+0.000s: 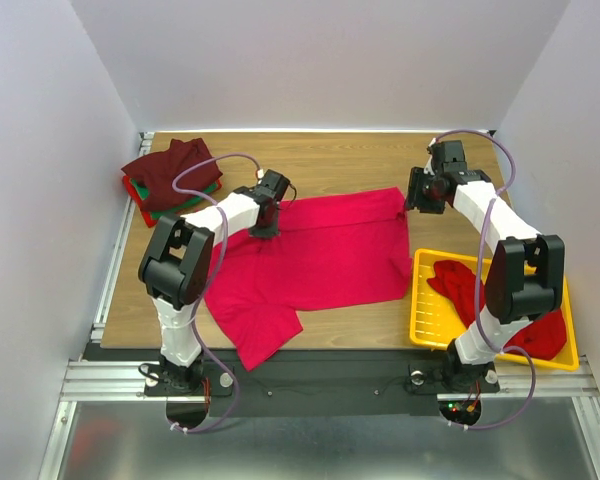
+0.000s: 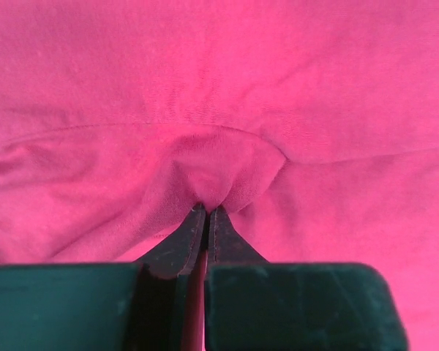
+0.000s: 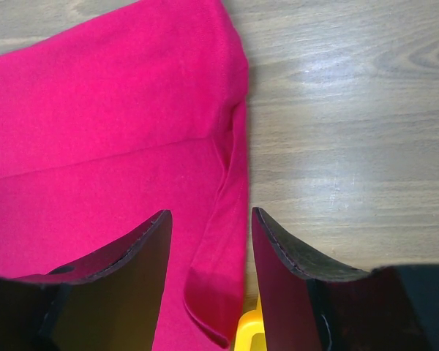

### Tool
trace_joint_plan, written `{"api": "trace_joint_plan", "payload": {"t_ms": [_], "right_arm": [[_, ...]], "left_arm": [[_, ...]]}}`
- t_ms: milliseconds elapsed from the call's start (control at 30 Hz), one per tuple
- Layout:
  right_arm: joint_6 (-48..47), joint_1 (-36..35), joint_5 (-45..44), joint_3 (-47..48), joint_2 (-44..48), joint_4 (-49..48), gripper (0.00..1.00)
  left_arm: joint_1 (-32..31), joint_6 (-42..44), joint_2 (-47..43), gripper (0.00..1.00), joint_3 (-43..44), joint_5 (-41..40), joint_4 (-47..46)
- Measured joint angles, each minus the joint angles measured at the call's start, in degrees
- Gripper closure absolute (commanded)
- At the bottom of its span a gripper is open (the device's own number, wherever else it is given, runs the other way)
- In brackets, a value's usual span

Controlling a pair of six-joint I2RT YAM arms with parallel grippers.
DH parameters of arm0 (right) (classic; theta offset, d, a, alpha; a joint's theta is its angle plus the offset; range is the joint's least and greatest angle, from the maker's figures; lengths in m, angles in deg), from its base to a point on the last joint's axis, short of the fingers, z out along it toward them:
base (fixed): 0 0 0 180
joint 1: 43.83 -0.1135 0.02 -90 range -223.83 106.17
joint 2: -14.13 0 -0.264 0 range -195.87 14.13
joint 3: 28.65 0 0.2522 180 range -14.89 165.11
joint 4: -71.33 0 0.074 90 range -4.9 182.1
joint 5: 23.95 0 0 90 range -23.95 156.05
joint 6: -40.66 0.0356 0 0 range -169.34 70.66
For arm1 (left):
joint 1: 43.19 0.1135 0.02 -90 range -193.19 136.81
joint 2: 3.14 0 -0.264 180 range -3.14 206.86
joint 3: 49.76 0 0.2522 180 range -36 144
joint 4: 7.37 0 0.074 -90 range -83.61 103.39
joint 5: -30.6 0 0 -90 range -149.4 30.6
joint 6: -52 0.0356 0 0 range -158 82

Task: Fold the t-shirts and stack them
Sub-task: Fold the tshirt

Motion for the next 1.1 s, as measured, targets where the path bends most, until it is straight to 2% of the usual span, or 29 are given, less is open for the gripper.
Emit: {"api": "trace_joint_plan", "payload": {"t_ms": [167, 367, 567, 767, 1100], "right_arm": [[0.0, 0.0, 0.0, 0.0, 0.0, 0.0, 0.46], [-0.3, 0.0, 0.0, 0.0, 0.0, 0.0, 0.46], [-0.2, 0.0, 0.8, 0.6, -1.1, 0.0, 0.46], [-0.2, 0.0, 1.4, 0.7, -1.9, 0.1, 0.46], [-0.3, 0.0, 1.6, 0.7, -5.8, 0.0, 0.46]], "left_arm": [[1.9, 2.1, 0.6, 1.00, 5.1, 4.3, 2.7], [9.5, 4.9, 1.7, 1.00, 11.5, 14.3, 5.9], [15.8, 8.2, 7.4, 1.00, 17.6, 22.8, 9.7], [16.9, 9.9, 12.5, 0.99, 20.7, 29.2, 12.0], [17.7, 10.3, 12.8, 0.96, 21.8, 33.3, 13.6]]}}
